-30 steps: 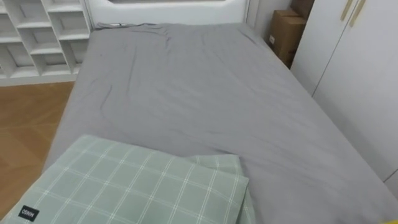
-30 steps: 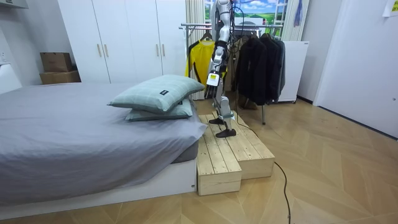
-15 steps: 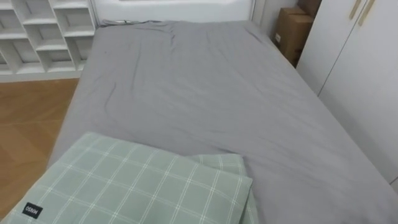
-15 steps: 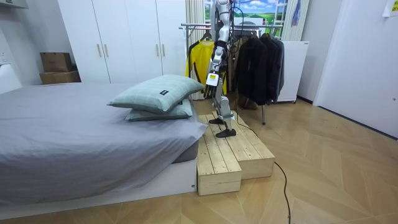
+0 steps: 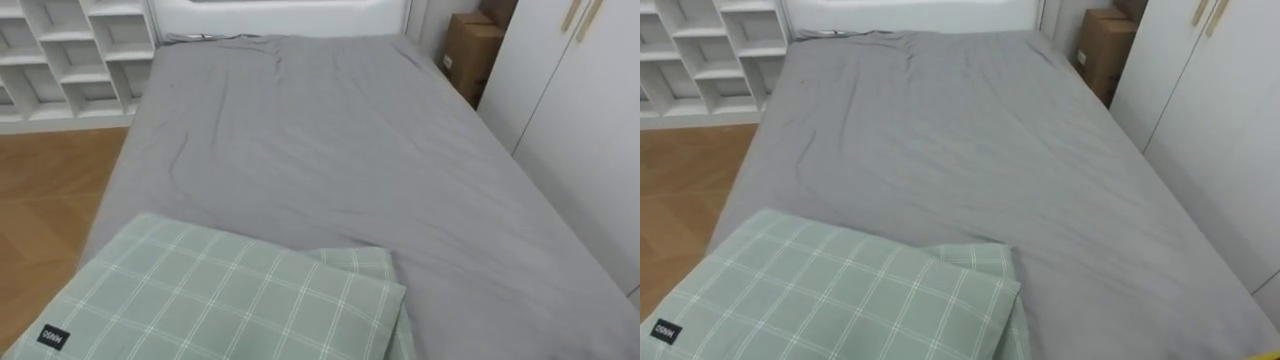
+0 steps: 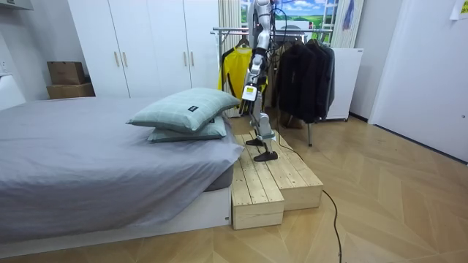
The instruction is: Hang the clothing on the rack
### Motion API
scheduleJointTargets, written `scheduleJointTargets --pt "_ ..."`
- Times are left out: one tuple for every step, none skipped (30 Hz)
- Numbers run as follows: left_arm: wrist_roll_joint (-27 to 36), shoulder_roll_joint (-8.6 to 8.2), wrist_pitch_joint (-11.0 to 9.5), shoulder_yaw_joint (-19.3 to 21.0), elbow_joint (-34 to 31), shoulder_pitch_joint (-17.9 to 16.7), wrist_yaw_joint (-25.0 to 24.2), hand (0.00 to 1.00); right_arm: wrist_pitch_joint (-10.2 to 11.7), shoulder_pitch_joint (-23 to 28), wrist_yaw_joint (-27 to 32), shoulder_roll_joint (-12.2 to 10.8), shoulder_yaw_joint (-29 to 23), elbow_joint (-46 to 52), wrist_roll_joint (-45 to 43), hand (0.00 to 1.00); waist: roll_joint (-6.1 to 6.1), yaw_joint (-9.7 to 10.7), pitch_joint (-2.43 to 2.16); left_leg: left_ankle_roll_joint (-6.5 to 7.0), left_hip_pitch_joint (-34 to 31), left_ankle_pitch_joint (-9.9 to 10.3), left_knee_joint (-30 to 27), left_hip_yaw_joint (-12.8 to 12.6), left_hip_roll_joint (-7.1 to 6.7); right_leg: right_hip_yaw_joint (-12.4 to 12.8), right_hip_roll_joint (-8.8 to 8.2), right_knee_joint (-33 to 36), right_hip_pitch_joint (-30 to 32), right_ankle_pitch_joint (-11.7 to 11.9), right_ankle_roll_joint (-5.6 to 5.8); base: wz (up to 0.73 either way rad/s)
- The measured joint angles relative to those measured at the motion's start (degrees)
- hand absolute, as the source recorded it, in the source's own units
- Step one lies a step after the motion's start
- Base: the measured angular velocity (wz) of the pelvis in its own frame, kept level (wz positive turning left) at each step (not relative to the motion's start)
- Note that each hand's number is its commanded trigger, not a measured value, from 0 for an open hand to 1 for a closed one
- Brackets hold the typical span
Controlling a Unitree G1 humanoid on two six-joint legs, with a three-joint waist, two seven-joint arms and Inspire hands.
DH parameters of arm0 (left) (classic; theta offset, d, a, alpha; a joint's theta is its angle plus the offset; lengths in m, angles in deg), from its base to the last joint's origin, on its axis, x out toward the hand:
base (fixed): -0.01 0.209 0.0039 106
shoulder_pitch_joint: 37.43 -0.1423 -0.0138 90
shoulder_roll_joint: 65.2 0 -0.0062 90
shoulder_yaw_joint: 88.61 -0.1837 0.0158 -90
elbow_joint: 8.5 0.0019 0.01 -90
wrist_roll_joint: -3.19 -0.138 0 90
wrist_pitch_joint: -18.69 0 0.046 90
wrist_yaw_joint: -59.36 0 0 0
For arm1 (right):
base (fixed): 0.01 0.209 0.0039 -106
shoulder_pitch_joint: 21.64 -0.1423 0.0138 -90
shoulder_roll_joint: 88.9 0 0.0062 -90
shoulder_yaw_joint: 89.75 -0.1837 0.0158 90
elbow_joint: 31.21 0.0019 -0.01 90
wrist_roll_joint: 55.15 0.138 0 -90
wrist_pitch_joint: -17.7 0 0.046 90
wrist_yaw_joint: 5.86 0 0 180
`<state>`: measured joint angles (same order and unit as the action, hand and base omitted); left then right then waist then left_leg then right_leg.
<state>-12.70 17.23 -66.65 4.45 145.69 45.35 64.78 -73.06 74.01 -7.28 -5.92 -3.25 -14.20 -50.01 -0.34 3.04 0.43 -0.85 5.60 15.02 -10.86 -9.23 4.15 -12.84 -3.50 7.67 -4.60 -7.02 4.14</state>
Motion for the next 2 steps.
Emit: scheduleJointTargets --pt "0.0 0.0 0.0 0.0 0.0 0.0 0.0 0.0 0.0 0.0 0.0 0.0 0.0 0.0 0.0 0.0 -0.01 0.0 -0.02 0.0 0.0 0.0 0.0 0.0 0.0 0.0 0.0 0.0 0.0 0.0 0.0 0.0" --pt "0.0 0.02 0.0 -0.2 0.0 0.0 0.0 0.0 0.0 0.0 0.0 0.0 0.0 0.0 0.0 0.0 -0.01 0.1 -0.03 0.0 0.0 0.0 -0.1 0.0 0.0 0.0 -0.01 0.0 0.0 0.0 0.0 0.0"
